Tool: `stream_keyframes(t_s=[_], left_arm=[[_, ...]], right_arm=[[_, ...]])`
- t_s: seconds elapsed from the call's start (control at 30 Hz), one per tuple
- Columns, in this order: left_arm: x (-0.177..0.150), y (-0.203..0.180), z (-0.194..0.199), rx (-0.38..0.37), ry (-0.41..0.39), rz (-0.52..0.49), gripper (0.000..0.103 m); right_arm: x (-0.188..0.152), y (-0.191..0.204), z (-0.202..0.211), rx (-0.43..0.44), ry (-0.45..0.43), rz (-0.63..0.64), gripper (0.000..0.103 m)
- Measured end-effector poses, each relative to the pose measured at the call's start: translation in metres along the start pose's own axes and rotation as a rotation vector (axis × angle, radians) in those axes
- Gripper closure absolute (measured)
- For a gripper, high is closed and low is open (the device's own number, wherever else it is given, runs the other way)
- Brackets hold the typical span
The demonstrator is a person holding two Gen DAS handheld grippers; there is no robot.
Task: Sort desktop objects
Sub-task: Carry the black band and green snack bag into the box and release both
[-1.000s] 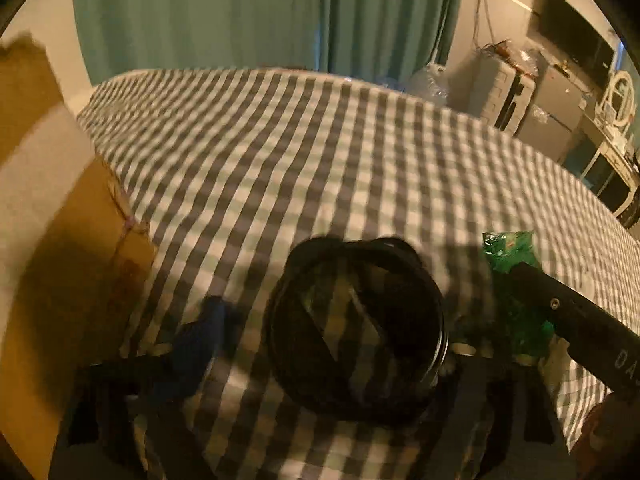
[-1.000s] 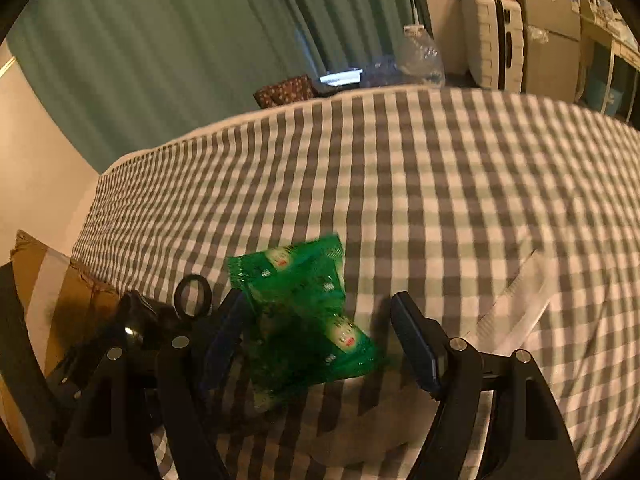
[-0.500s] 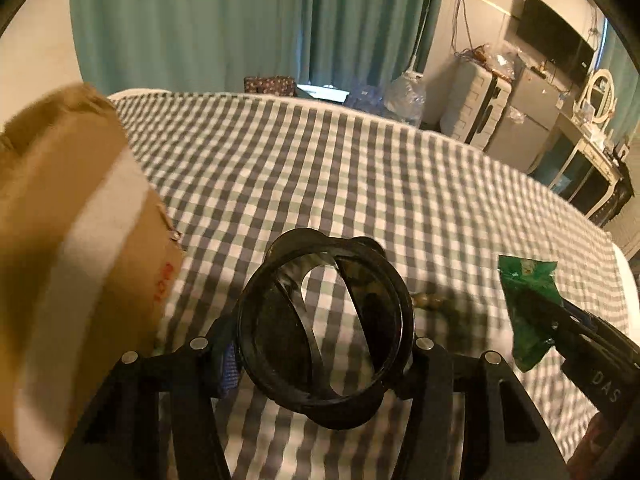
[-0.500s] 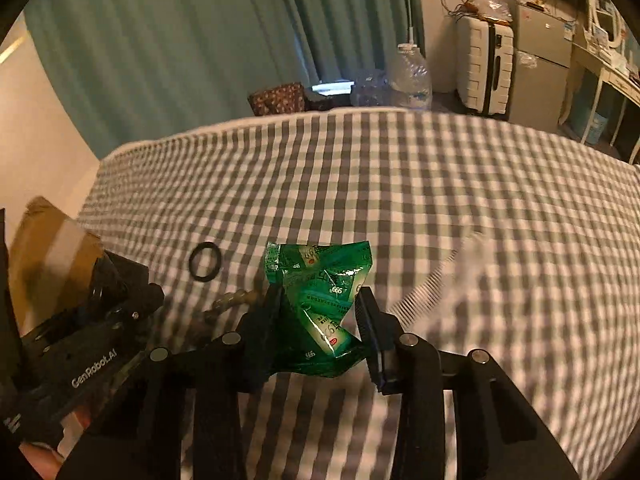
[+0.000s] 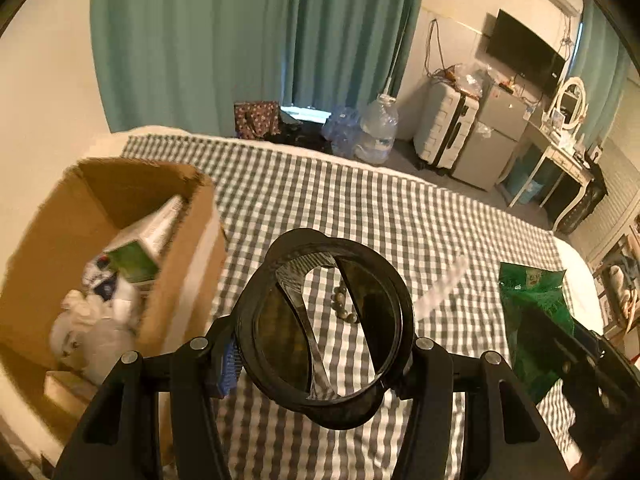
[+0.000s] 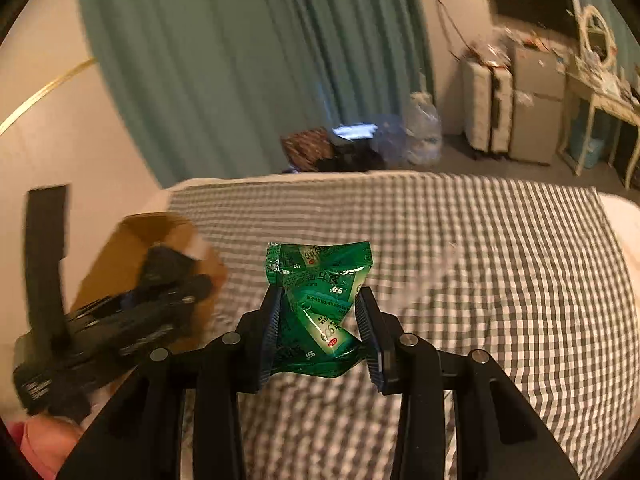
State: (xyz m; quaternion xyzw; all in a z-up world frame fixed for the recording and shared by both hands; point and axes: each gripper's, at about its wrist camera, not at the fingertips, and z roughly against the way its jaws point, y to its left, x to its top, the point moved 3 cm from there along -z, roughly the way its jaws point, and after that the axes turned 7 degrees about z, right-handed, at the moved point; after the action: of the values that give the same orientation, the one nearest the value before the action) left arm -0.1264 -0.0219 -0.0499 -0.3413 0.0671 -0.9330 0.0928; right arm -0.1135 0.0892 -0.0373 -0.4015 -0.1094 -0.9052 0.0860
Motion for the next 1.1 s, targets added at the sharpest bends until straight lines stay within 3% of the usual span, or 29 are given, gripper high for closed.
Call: stream_keyframes(t_s=[0.13,0.27,0.57,0.8,0.97,1.1], left_arm=[[0.004,0.008,0.037,-0.006,-0.042,-0.029,0.046],[0.012,0.036,0.060,-0.023,-0.049,0.015,0.046],[0.037,0.117,0.085,0.076,-0.098,0.079,0.046],[0.041,0.165,0.066,0.144,-0.088,0.104,0.046],[0.036,0.195,0.032,0.166,-0.027,0.127,0.046],[0.031,0.215,0.011,0.175,0.012,0.133,0.046]], right_arm=[[0.007,0.040,0.024,0.016,-0.043,0.053,0.066],[0.017,0.077,0.036,0.048,-0.072,0.090,0.066],[0.032,0.159,0.029,0.150,-0.076,0.187,0.066],[0.033,0.201,-0.022,0.214,-0.015,0.224,0.066],[0.032,0.217,-0.069,0.227,0.068,0.231,0.065],[0.036,0.223,-0.090,0.245,0.079,0.230,0.065]])
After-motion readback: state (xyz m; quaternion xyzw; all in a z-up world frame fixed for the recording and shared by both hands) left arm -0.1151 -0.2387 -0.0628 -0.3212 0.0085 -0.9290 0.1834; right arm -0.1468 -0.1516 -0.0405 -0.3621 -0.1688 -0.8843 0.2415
